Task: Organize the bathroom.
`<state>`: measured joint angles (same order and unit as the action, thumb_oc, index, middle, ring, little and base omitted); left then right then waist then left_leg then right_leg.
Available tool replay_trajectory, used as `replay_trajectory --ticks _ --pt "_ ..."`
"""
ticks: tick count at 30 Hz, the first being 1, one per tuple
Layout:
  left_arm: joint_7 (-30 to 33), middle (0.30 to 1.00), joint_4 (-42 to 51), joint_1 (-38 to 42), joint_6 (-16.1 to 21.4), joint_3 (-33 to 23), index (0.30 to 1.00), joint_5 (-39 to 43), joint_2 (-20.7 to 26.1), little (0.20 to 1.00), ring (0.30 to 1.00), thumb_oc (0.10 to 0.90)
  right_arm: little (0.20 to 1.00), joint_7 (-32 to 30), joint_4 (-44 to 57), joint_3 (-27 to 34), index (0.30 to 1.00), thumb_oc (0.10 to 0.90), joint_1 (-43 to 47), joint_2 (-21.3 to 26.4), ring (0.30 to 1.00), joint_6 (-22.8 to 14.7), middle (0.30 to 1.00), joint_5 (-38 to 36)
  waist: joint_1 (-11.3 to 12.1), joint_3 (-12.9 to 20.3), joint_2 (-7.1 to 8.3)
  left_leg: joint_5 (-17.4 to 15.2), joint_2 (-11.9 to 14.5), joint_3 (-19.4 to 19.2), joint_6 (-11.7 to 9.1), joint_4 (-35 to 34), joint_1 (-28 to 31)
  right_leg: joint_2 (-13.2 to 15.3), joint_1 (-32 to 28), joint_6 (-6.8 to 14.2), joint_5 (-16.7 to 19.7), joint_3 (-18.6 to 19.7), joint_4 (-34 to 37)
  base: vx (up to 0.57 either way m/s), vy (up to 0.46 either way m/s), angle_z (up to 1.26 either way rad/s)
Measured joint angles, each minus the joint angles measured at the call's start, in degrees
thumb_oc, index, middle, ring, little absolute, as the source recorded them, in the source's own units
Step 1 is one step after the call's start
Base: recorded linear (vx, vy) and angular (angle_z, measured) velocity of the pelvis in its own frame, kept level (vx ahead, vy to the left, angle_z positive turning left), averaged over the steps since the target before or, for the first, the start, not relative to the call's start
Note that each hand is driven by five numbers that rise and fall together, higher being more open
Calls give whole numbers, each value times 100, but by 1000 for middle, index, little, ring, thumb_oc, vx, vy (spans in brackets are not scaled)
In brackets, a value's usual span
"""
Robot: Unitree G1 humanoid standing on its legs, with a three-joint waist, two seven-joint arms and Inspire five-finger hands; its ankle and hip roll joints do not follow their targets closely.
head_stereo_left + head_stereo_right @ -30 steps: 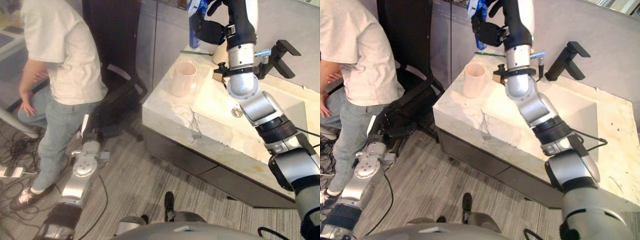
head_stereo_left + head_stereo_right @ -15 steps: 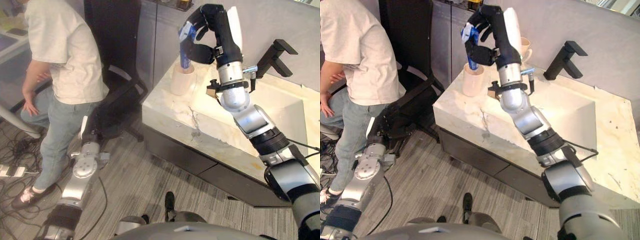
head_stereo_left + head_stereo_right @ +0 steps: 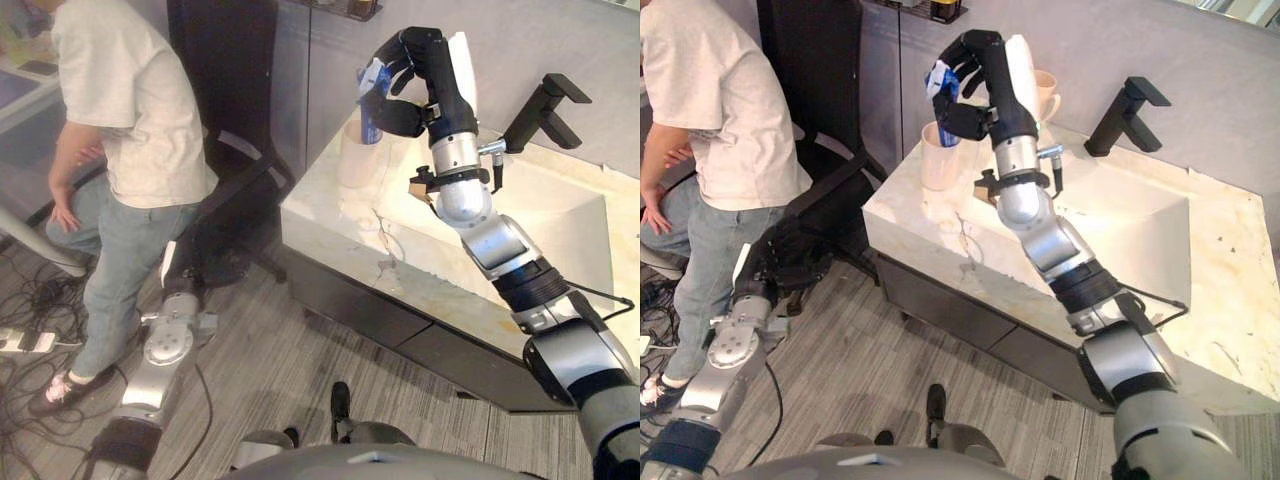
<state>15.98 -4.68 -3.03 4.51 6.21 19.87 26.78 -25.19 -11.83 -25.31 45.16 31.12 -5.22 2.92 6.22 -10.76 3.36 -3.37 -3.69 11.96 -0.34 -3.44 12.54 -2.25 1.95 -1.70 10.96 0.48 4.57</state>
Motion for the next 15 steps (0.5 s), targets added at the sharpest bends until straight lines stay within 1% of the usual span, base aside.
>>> replay_trajectory --ticks 1,2,3,7,11,13,15 --pt "0 900 0 0 0 0 900 0 0 900 900 800 300 0 0 0 300 400 -24 -12 300 0 300 0 3 1 -3 0 1 1 0 0 -2 0 0 0 0 -3 0 31 3 4" --pt "2 900 0 0 0 -1 900 0 0 900 900 800 469 0 0 0 469 513 -92 -17 469 0 469 0 13 2 -14 0 1 7 0 0 -3 1 0 -1 0 -5 0 19 5 3" --pt "4 900 0 -3 0 -1 900 0 0 900 900 800 900 0 0 0 900 800 -126 -18 900 0 900 -1 15 2 -20 0 0 10 1 0 -3 2 0 -1 0 -5 0 25 9 4" --pt "9 900 0 -19 2 -1 900 0 0 900 900 800 900 67 -1 2 900 800 -294 -17 900 51 900 -154 -1 6 -54 -4 1 12 10 0 -9 2 1 -4 1 -5 0 0 0 0" --pt "15 900 0 -19 3 1 900 0 -1 900 900 800 900 118 -142 5 900 800 -399 -17 900 389 900 -188 -22 7 -58 -4 0 7 10 2 -9 1 2 -14 9 -1 0 -1 8 0" --pt "28 900 0 -19 4 1 900 0 -1 900 900 800 900 118 -151 5 900 800 -424 -17 900 532 900 -366 -33 8 -62 -4 -1 5 10 2 -8 1 3 -18 12 1 0 -7 17 0" --pt "62 900 0 -19 3 1 900 0 -1 900 900 800 900 118 -151 9 900 800 -425 -17 900 674 900 -385 -40 11 -67 -4 -2 -5 10 2 -7 1 3 -23 15 7 0 -33 32 -2"
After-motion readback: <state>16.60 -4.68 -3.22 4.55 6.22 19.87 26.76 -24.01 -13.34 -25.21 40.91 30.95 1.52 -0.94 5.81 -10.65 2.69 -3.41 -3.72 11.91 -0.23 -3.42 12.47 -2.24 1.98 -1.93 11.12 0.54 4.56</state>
